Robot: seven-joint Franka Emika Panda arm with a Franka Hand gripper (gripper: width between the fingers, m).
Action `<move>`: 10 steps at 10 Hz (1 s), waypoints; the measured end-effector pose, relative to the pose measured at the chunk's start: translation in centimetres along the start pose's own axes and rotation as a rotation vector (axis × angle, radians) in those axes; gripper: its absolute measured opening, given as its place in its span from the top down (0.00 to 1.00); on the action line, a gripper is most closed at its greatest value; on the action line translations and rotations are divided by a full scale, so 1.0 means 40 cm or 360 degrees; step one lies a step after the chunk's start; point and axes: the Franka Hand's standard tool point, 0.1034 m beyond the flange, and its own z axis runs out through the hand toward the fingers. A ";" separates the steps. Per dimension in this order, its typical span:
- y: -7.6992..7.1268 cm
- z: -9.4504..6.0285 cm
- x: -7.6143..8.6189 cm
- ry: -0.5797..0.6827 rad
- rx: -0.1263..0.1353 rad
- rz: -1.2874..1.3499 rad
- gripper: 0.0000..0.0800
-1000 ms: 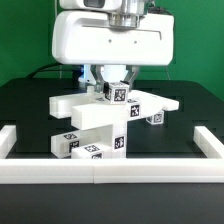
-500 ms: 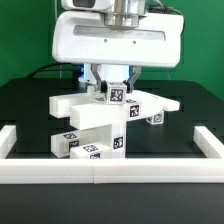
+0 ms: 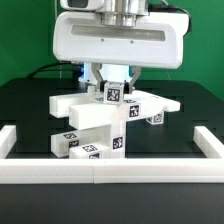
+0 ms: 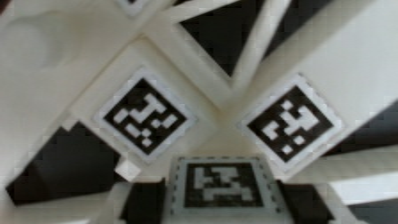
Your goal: Assemble chair
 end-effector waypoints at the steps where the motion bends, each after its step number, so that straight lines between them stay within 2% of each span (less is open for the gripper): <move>1: 0.001 0.000 0.001 0.0004 0.0006 0.0034 0.64; 7: -0.008 0.002 0.002 0.0002 0.0052 0.0613 0.64; 9: -0.010 0.002 0.001 0.0000 0.0058 0.0645 0.63; 10: -0.010 0.002 0.001 0.0001 0.0056 0.0611 0.37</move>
Offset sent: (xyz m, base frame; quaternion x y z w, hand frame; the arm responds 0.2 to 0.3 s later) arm 0.0011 -0.0010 0.0003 0.0043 0.0289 0.1964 0.9801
